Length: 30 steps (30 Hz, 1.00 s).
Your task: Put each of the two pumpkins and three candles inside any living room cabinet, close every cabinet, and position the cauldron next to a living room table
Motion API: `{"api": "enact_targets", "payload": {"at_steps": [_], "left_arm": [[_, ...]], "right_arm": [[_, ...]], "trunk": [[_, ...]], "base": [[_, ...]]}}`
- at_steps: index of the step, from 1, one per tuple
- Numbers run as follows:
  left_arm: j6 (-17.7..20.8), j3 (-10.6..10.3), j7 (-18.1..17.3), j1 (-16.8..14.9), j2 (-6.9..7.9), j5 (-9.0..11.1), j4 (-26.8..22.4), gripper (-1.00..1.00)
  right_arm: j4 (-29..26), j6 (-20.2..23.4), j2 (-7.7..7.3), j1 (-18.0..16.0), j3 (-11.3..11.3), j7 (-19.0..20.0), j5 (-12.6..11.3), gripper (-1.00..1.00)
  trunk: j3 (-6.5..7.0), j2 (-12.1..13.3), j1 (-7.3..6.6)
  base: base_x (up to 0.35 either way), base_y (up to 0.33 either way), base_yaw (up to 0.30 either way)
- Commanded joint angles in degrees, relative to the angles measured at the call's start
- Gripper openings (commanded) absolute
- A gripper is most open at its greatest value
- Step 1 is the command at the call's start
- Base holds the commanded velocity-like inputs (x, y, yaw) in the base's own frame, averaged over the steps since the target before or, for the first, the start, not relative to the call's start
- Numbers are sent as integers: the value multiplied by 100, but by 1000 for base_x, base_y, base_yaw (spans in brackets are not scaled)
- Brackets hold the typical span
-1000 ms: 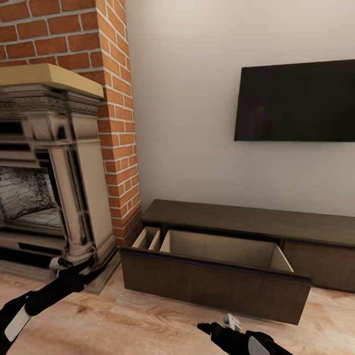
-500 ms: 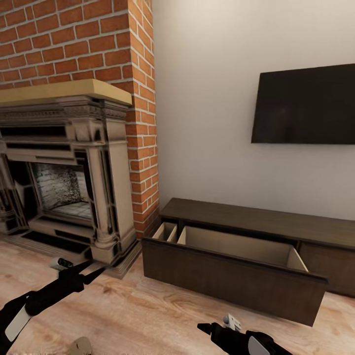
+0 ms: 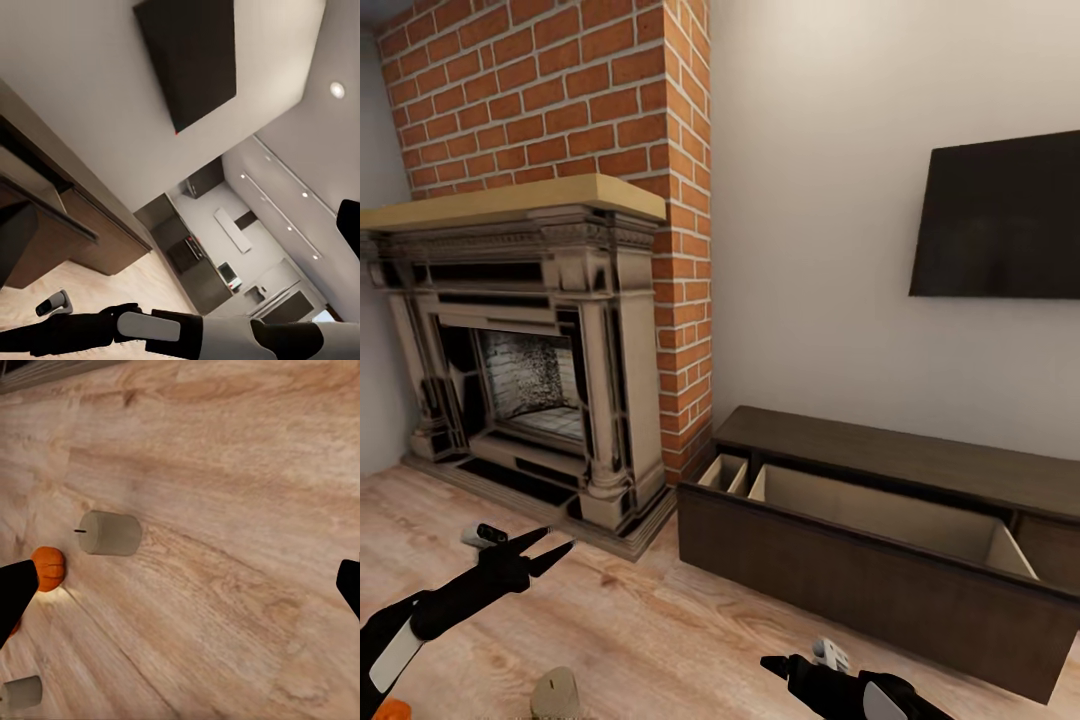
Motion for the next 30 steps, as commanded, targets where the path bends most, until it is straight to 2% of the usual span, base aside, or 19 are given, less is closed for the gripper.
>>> {"api": "enact_targets", "payload": {"at_steps": [1, 4, 8, 10, 12, 14, 16, 19, 21, 23, 26, 28, 30], "left_arm": [[61, -2, -20, -4, 0, 1, 2, 100], [58, 3, -20, -4, 0, -1, 2, 100], [50, 5, -20, -5, 61, -10, 64, 100], [46, 5, -20, -4, 187, -18, 102, 100], [36, 7, -20, 2, 346, -29, 240, 100], [30, 8, -20, 4, 522, -37, 425, 100], [27, 6, 248, 3, 745, -40, 571, 100], [28, 10, 971, 4, 1073, -36, 652, 100], [30, 13, 1241, 1, 1178, -32, 662, 100], [33, 112, 1891, 0, 1337, -22, 665, 100], [34, 265, 2405, -3, 1388, -23, 664, 100], [39, 314, 2552, 0, 1400, -23, 656, 100], [53, 326, 2580, -2, 1403, -20, 643, 100]], "right_arm": [[-6, 33, -4, -1, 19, 3, -42, 100], [-6, 33, -4, 0, 19, -2, -42, 100], [-12, 36, -4, 0, 26, -247, -37, 100], [-15, 42, -3, -1, 79, -571, -35, 100], [-186, 80, 51, -6, 362, -1160, -36, 100], [-556, 150, 176, -9, 637, -1787, -40, 100], [-945, 353, 342, -21, 809, -2564, -41, 100], [-1326, 796, 606, -202, 901, -3680, -42, 100], [-1416, 891, 678, -319, 916, -3994, -45, 100], [-1591, 1012, 839, -562, 935, -4505, -50, 100], [-1727, 1044, 1044, -666, 954, -4725, -52, 100], [-1839, 1063, 1137, -692, 1037, -4784, -51, 100], [-1928, 1071, 1167, -698, 1187, -4830, -54, 100]], "trunk": [[0, -3, -1], [17, -3, -1], [41, -3, -1], [53, -3, -1], [64, -3, -1], [76, -3, -1], [88, -3, -1], [105, -3, -1], [116, -3, -1], [126, -3, -1], [140, -3, -1], [150, -3, -1], [159, -3, -1]], "base": [[0, 0, 219], [0, 0, 219], [0, 0, 219], [0, 0, 219], [0, 0, 219], [0, 0, 219], [0, 0, 219], [0, 0, 223], [0, 0, 230], [0, 0, 234], [0, 0, 236], [-44, 12, 238], [-160, 79, 239]]}}
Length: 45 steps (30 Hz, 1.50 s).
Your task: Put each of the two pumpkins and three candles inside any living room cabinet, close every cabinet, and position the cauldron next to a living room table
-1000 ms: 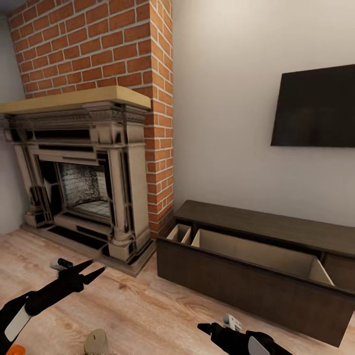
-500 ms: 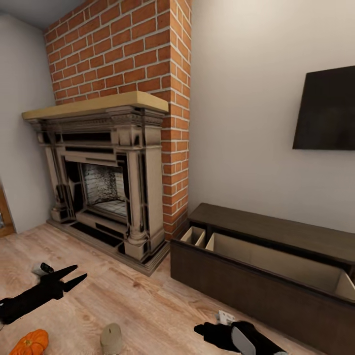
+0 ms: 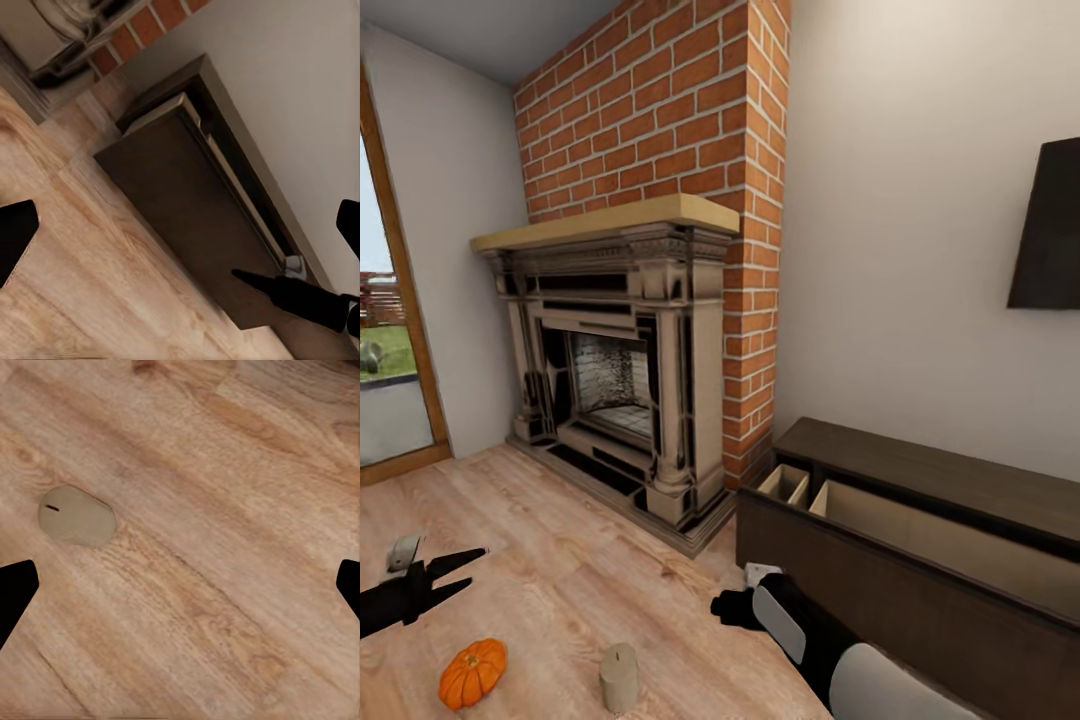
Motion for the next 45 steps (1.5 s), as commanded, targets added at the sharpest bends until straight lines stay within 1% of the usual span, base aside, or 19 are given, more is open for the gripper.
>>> {"api": "enact_targets", "payload": {"at_steps": [1, 2, 5, 12, 19, 23, 25, 28, 31, 34, 36, 38, 45], "left_arm": [[51, 2, 7, -4, -3, 30, -3, 100], [57, -2, 20, -4, -18, 32, -8, 100], [64, 16, 32, -2, -40, 38, -18, 100], [102, 10, 21, -1, -50, 45, -16, 100], [97, -13, 51, -2, -58, -3, 9, 100], [94, -39, 84, -3, -65, -28, 0, 100], [96, -39, 273, -4, -66, -29, -21, 100], [101, -29, 714, -4, -71, 8, -125, 100], [102, -25, 1090, -5, -141, -14, -221, 100], [96, -30, 1368, -5, -254, -20, -251, 100], [95, -31, 1478, -5, -321, -14, -267, 100], [94, -30, 1510, -5, -346, 9, -267, 100], [99, -8, 1484, -5, -357, 58, -267, 100]], "right_arm": [[-47, 10, 9, -8, 145, -84, -61, 100], [-86, 13, 25, -10, 270, -113, -60, 100], [-288, 53, 57, -12, 387, -144, -64, 100], [-361, 213, 64, -12, 416, -159, -65, 100], [-365, 264, 64, -12, 435, -182, -55, 100], [-362, 269, 64, -12, 496, -186, 36, 100], [-360, 270, 64, -12, 511, -187, 59, 100], [-358, 269, 64, -12, 518, -187, 77, 100], [-357, 263, 64, -12, 520, -187, 85, 100], [-357, 263, 64, -12, 521, -187, 113, 100], [-357, 262, 64, -12, 522, -187, 158, 100], [-357, 262, 64, -12, 526, -187, 172, 100], [-357, 261, 64, -12, 529, -187, 187, 100]], "trunk": [[-2, -3, -3], [3, -3, -3], [16, -3, -3], [49, -3, -3], [80, -3, -3], [98, -3, -3], [106, -3, -3], [120, -3, -3], [133, -3, -3], [146, -3, -3], [155, -3, -3], [164, -3, -3], [194, -3, -3]], "base": [[-208, 114, 239], [-232, 136, 239], [-128, 83, 239], [-29, 21, 240], [-192, 169, 241], [-106, 126, 241], [-16, 47, 241], [63, -3, 241], [133, -72, 241], [160, -116, 241], [162, -180, 241], [96, -133, 242], [17, -23, 243]]}}
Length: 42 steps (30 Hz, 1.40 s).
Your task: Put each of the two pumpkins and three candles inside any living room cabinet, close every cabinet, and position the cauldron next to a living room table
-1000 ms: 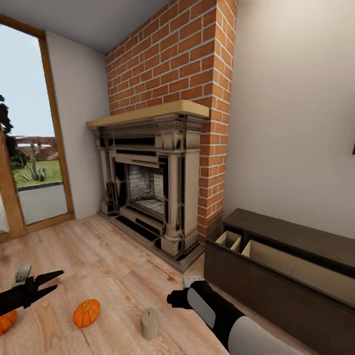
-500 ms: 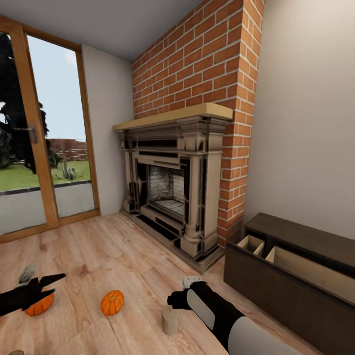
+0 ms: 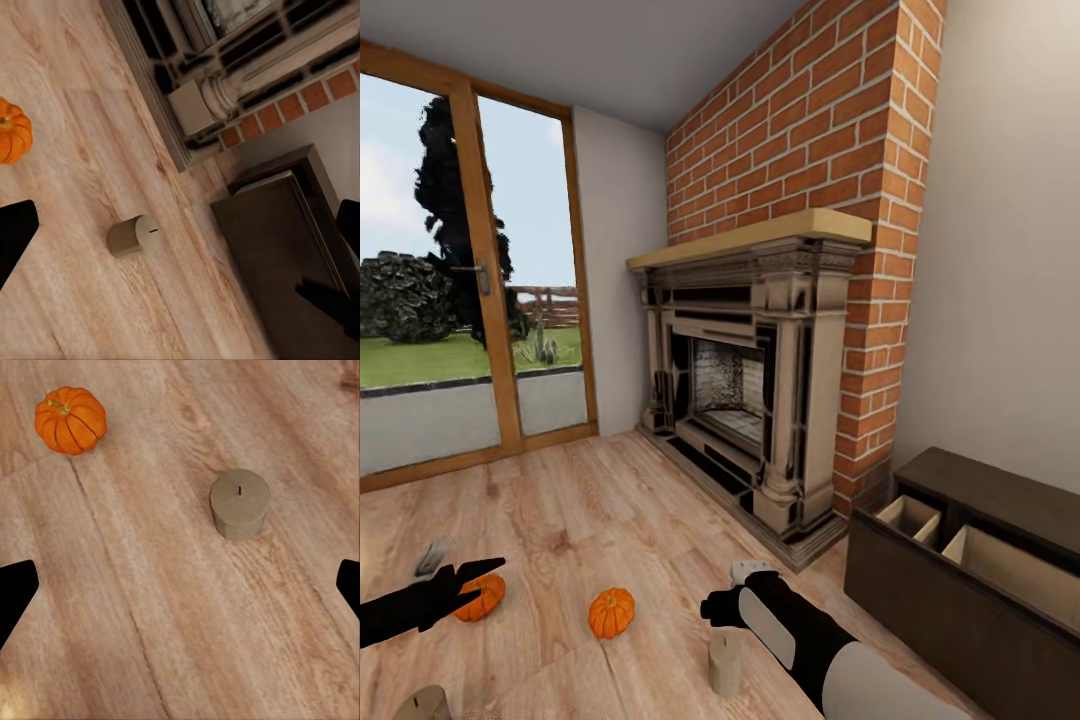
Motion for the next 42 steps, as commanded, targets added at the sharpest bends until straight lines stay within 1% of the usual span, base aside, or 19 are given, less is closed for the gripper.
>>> {"api": "enact_targets", "payload": {"at_steps": [1, 7, 20, 29, 38, 42], "left_arm": [[34, 7, -11, -4, 0, 14, 2, 100], [31, 1, -8, -4, -5, 12, 2, 100], [35, -8, 30, -4, -9, 0, 2, 100], [36, -3, 34, -4, -9, 7, 2, 100], [32, 0, 29, -4, -9, 9, -3, 100], [34, 12, 28, -4, -9, 9, -108, 100]], "right_arm": [[-9, 6, -4, -6, 30, -52, -61, 100], [-9, 6, -4, -6, 30, -47, -55, 100], [-10, -71, -62, -6, 11, 47, -43, 100], [-9, -82, -74, -6, -7, 43, -47, 100], [10, -62, -77, -6, -40, 26, -64, 100], [34, -29, -78, -6, -71, -8, -93, 100]], "trunk": [[-3, -3, -1], [23, -3, -1], [75, -3, -1], [77, -3, -1], [77, -3, -1], [77, -3, -1]], "base": [[2, -3, 243], [23, -1, 243], [220, -136, 233], [31, 160, 20], [10, 88, 0], [0, 16, 0]]}}
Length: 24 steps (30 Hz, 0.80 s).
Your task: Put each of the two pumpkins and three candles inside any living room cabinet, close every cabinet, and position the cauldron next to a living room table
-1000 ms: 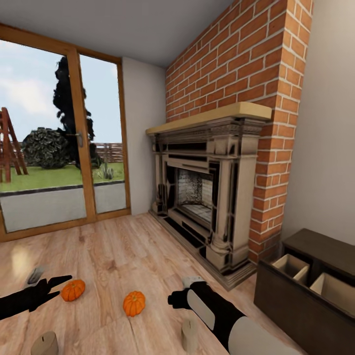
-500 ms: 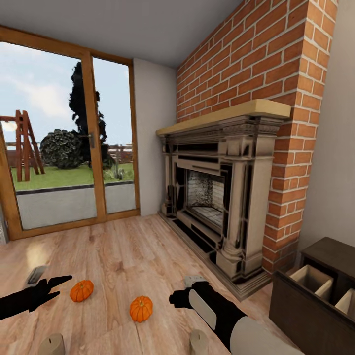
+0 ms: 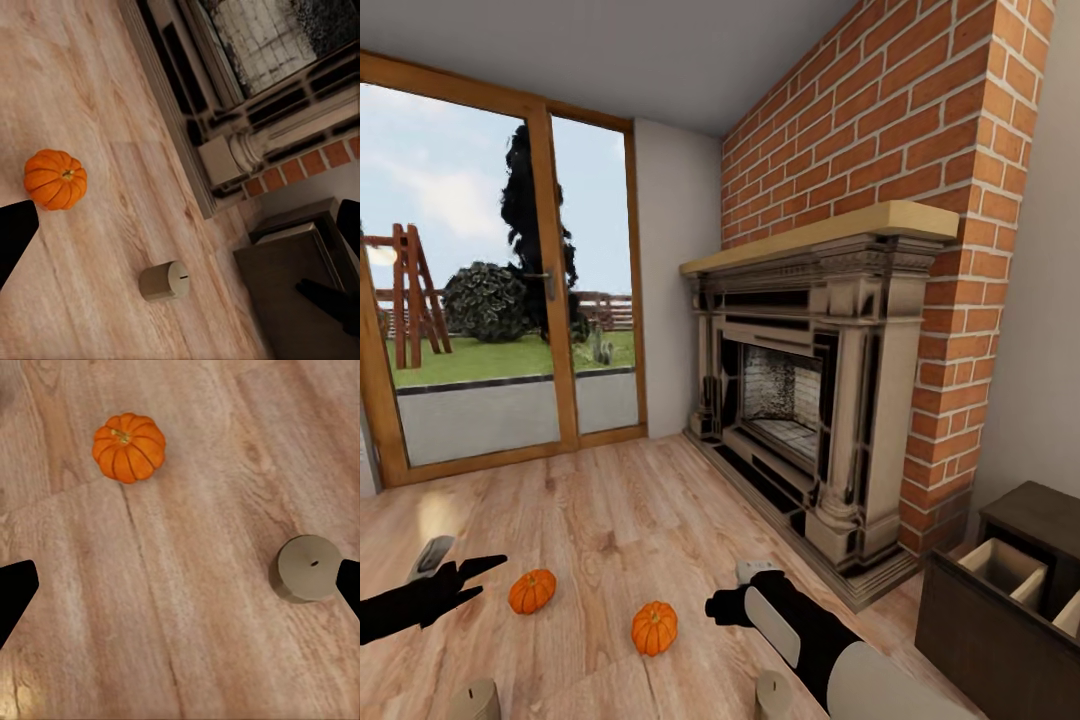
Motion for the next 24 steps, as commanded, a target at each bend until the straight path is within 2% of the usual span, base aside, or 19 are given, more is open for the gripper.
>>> {"api": "enact_targets", "payload": {"at_steps": [1, 3, 7, 12, 15, 18, 20, 21, 24], "left_arm": [[32, 5, -8, -3, 0, 11, -46, 100], [33, 0, -6, -3, -7, 11, -134, 100], [39, -15, 6, -3, -135, -50, -274, 100], [49, -46, 17, -3, -158, -68, -505, 100], [61, -70, 12, 0, -164, -42, -862, 100], [90, -80, -13, 4, -166, -10, -1007, 100], [198, -82, -39, 5, -166, 4, -1047, 100], [385, -84, -88, 5, -167, 12, -1072, 100], [688, -83, -366, 5, -167, 17, -1092, 100]], "right_arm": [[-3, 9, -6, -6, 23, -62, -64, 100], [15, 12, -8, -6, 9, -79, -67, 100], [45, -32, -9, -6, 1, -227, -69, 100], [60, -56, -9, -6, -15, -343, -63, 100], [61, -62, -31, -6, -172, -521, -61, 100], [62, -64, -74, -6, -357, -722, -57, 100], [62, -64, -85, -6, -418, -856, -54, 100], [62, -64, -91, -6, -450, -976, -53, 100], [62, -67, -95, -6, -473, -1121, -52, 100]], "trunk": [[-7, -3, -1], [-7, -3, -1], [-7, -3, -1], [-118, -10, 12], [-185, -14, 19], [-251, -18, 27], [-295, -21, 32], [-317, -22, 35], [-384, -26, 43]], "base": [[0, 5, 0], [0, 2, 0], [0, 0, 0], [0, 0, 0], [0, 0, 0], [0, 0, 0], [0, 0, 0], [0, 0, 0], [0, 0, 0]]}}
